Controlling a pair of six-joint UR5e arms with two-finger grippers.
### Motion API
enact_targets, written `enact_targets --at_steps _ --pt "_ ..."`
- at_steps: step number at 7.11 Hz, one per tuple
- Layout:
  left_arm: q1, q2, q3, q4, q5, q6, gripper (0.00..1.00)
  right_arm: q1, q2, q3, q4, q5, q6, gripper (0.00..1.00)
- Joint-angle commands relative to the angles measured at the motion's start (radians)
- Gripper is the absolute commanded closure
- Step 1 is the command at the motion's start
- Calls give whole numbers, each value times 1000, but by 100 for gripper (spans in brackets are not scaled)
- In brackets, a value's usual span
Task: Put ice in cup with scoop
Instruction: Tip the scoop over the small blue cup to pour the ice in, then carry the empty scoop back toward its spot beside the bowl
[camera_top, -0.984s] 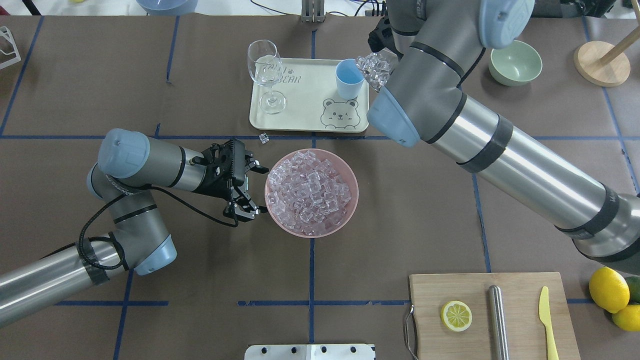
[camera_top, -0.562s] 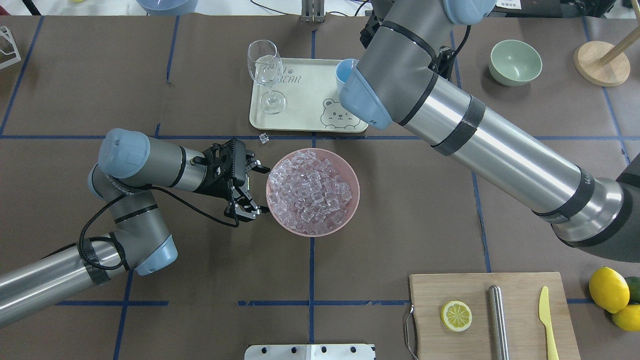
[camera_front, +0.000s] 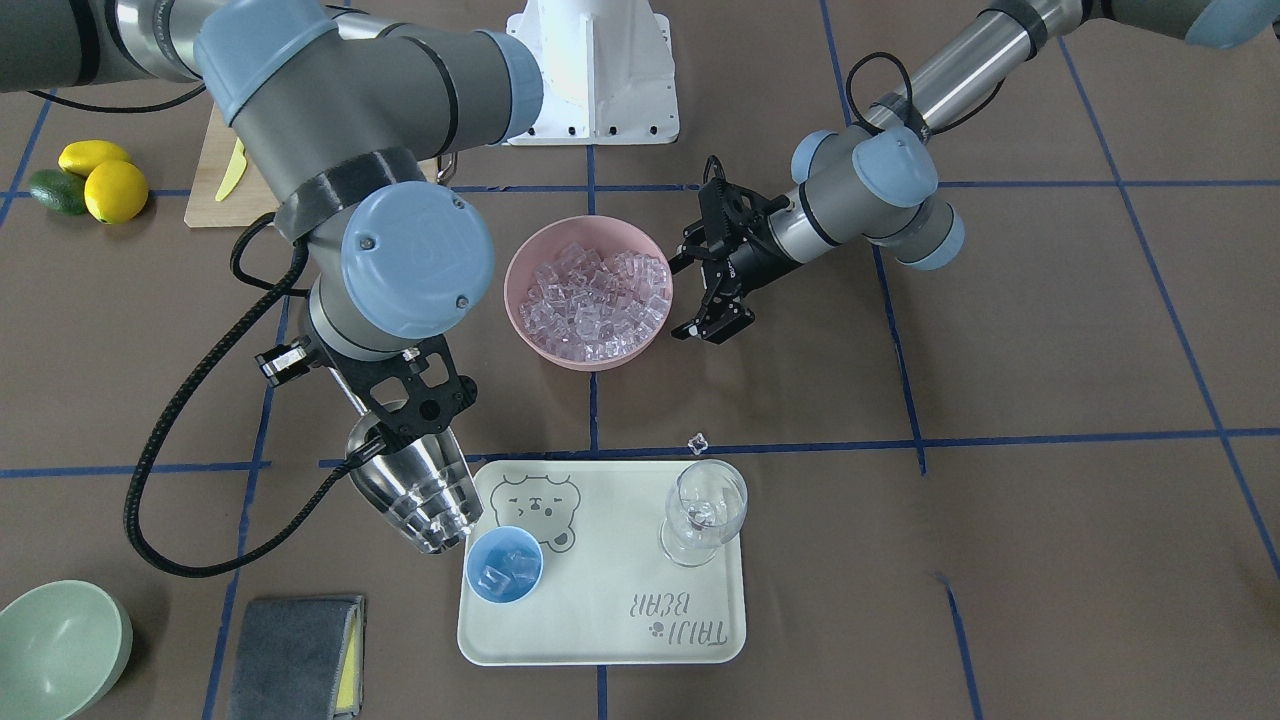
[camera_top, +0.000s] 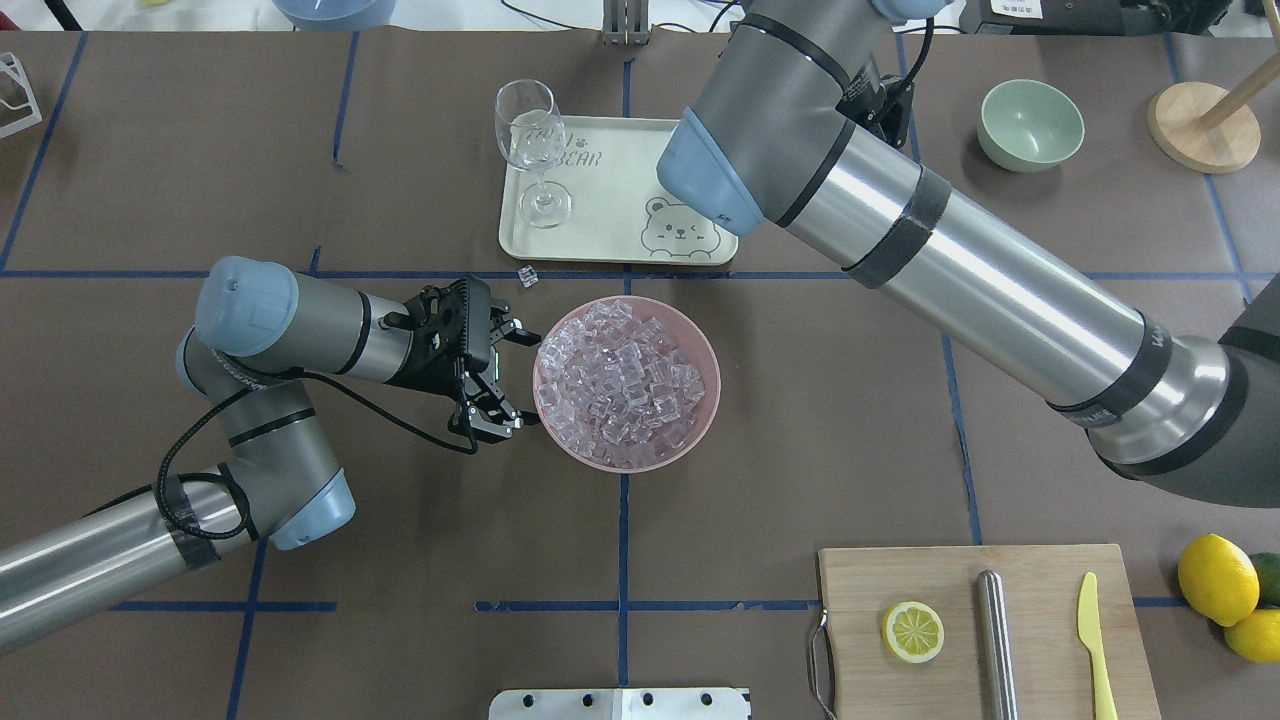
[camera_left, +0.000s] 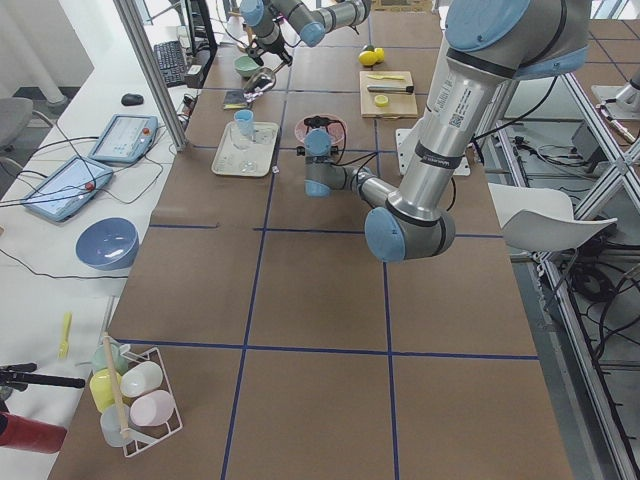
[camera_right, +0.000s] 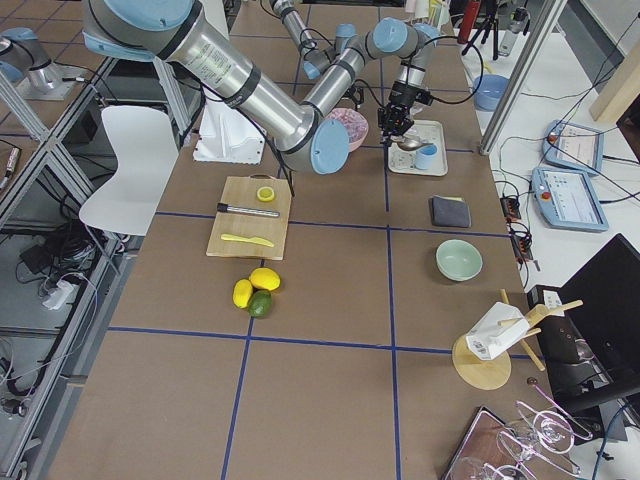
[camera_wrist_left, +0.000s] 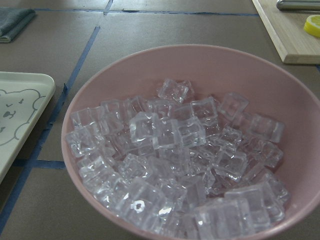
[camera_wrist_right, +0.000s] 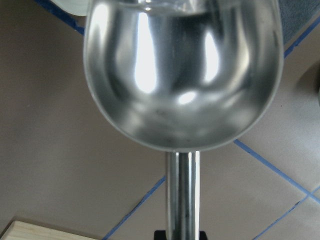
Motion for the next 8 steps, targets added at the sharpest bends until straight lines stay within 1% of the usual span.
enact_targets --at_steps 1,2,3,4,5,7,8 --pt "0 0 0 0 0 0 0 0 18 -6 -27 -3 -36 100" --pt "0 0 -2 0 0 0 0 0 22 -8 -32 -6 -55 100" --pt "0 0 0 0 0 0 0 2 37 -9 -70 -35 -95 100" --pt "0 0 0 0 0 0 0 6 48 -9 -93 -44 -134 100" --pt "0 0 0 -2 0 0 0 6 47 -9 -92 -47 -136 100" --pt "0 0 0 -2 0 0 0 12 47 -6 -84 -29 -136 100" --pt "0 0 0 -2 0 0 0 26 44 -5 -73 0 -123 100"
